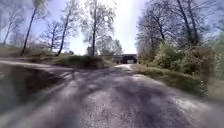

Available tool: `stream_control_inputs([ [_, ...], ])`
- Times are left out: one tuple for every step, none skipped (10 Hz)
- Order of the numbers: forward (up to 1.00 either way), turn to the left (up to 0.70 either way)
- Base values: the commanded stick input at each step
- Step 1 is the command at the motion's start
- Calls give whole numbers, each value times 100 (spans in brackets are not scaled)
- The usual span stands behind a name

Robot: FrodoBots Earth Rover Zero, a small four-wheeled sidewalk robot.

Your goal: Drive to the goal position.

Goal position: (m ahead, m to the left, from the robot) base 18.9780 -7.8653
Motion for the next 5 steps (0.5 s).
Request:
stream_control_inputs([
  [45,0],
  [45,0],
  [45,0],
  [45,0],
  [45,0],
])
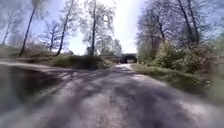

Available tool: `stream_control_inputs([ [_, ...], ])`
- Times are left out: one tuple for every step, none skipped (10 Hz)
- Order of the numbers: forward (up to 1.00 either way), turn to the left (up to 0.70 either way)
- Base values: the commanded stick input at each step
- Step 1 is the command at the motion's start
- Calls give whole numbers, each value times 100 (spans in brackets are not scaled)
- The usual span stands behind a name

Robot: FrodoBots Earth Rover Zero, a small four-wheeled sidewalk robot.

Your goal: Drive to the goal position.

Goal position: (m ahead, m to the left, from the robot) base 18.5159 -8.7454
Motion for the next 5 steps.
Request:
stream_control_inputs([
  [45,0],
  [45,0],
  [45,0],
  [45,0],
  [45,0],
])
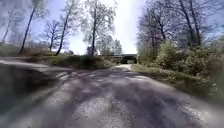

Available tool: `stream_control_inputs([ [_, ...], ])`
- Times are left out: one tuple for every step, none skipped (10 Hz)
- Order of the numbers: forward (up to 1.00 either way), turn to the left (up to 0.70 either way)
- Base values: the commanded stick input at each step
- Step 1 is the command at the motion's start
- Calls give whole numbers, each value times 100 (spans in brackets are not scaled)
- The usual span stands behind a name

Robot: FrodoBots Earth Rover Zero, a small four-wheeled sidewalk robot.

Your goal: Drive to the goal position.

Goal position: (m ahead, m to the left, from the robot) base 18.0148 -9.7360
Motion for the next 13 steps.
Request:
stream_control_inputs([
  [45,0],
  [45,0],
  [45,0],
  [45,0],
  [45,0],
  [45,0],
  [45,0],
  [45,0],
  [45,0],
  [45,0],
  [45,0],
  [45,0],
  [60,0],
])
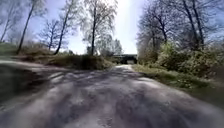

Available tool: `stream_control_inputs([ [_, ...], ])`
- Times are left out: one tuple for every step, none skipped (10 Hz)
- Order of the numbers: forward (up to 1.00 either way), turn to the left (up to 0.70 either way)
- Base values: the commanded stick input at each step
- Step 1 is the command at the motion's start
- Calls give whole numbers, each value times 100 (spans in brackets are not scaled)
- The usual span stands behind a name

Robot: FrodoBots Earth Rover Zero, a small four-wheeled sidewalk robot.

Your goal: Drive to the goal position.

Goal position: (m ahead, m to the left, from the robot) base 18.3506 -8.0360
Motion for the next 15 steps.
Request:
stream_control_inputs([
  [70,0],
  [70,0],
  [70,0],
  [70,0],
  [70,0],
  [70,0],
  [70,0],
  [70,0],
  [70,0],
  [70,7],
  [70,14],
  [70,14],
  [70,6],
  [70,0],
  [70,0],
])
